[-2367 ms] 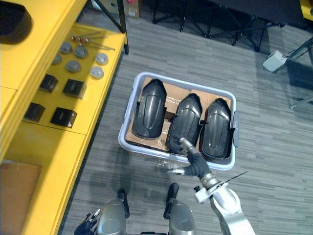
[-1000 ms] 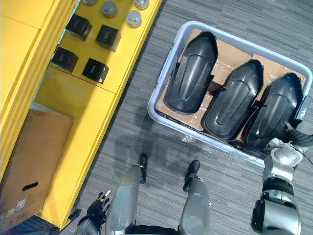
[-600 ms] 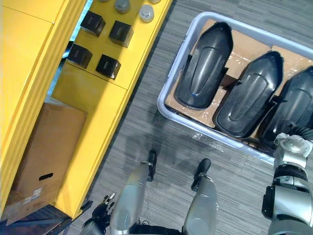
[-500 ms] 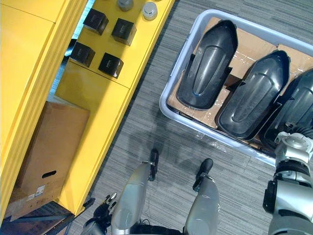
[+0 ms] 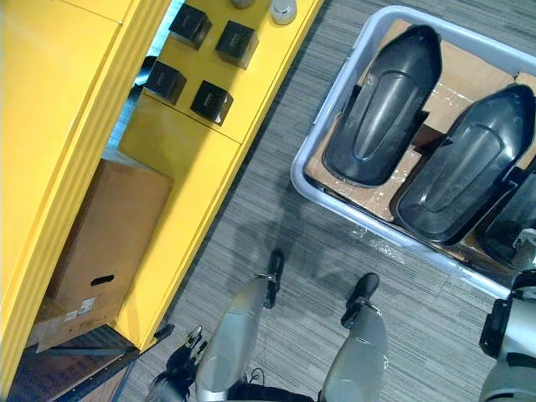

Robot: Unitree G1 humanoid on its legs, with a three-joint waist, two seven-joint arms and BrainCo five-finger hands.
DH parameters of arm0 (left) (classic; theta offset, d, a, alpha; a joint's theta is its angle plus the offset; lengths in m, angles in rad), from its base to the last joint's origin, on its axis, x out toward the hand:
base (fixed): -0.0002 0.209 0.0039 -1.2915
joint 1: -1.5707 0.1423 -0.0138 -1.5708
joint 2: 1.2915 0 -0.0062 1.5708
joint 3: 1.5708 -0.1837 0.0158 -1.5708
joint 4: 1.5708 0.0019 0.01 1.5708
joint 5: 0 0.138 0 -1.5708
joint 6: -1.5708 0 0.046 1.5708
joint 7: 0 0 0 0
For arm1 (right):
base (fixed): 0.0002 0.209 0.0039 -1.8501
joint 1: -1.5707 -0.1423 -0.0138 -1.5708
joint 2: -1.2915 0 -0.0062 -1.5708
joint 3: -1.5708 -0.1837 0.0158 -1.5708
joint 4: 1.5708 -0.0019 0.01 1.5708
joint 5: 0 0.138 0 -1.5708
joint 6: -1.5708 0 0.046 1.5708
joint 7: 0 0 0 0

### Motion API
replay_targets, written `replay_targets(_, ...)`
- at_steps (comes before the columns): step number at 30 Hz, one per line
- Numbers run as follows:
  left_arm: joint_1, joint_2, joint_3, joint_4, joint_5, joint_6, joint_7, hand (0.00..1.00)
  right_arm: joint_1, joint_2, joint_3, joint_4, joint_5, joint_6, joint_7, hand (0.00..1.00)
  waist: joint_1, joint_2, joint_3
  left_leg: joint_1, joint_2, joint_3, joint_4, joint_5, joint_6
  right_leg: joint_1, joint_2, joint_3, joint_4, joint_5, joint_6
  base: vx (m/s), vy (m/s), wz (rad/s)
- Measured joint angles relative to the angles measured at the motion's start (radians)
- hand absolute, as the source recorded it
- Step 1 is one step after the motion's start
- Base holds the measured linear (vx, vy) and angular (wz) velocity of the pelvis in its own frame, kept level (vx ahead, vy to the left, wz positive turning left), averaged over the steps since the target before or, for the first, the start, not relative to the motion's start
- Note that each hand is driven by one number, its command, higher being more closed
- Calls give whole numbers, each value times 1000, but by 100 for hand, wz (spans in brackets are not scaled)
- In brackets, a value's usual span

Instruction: Walk over and take plastic housings, then place them on the shelf

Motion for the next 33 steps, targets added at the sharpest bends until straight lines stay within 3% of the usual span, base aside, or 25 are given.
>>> replay_targets(5,-12,-6,-12,15,1,-1,-2,0,-20,3,3,27,-75,58,11,100,2,18,-12,4,-3,-4,-13,13,-3,-3,-6,-4,11,-6,-2,-9,-5,4)
replay_targets(11,-11,-4,-5,6,4,-1,-3,0,-11,15,-9,43,-138,54,14,100,1,17,-12,36,-1,-12,-8,14,-4,35,-4,-12,16,-15,-3,8,-3,4)
replay_targets(15,-11,-4,17,-45,0,-3,-39,0,5,44,-12,36,-212,15,14,100,-11,7,-5,79,14,-11,-14,11,-7,86,14,-19,-4,-16,-3,-13,0,-4)
replay_targets(18,-4,1,46,-120,2,-27,-54,0,47,74,3,-42,-253,-3,14,100,-15,-30,11,152,34,3,-49,11,-12,153,39,-12,-47,-15,-3,-15,-19,-15)
replay_targets(23,66,77,73,-444,7,-34,-42,0,185,133,10,-318,-308,-26,14,100,-30,-136,8,301,65,34,-158,30,-37,283,82,-6,-166,24,-10,67,-43,-17)
replay_targets(24,72,84,89,-493,16,-29,-32,0,209,138,10,-353,-324,-26,13,100,-33,-146,7,321,68,35,-170,32,-38,304,88,-6,-183,28,-8,123,-51,-16)
replay_targets(26,79,115,131,-661,72,-20,7,0,279,167,10,-444,-366,-24,13,100,-34,-194,-32,382,76,56,-212,34,-41,361,99,-5,-233,36,-6,125,-32,-11)
replay_targets(28,79,137,134,-747,108,-2,22,0,318,190,9,-487,-375,-24,13,100,-38,-220,-90,408,76,66,-247,36,-44,384,106,-4,-275,48,-4,149,-17,-14)
replay_targets(30,74,142,135,-817,145,24,38,0,345,209,9,-521,-405,-20,15,100,-38,-234,-133,452,76,85,-280,36,-44,424,112,-4,-328,71,-2,147,-1,-18)
replay_targets(33,37,150,135,-902,200,81,49,0,370,218,9,-609,-440,-17,20,100,-44,-231,-207,498,72,108,-328,38,-44,466,118,-4,-391,106,3,100,20,-15)
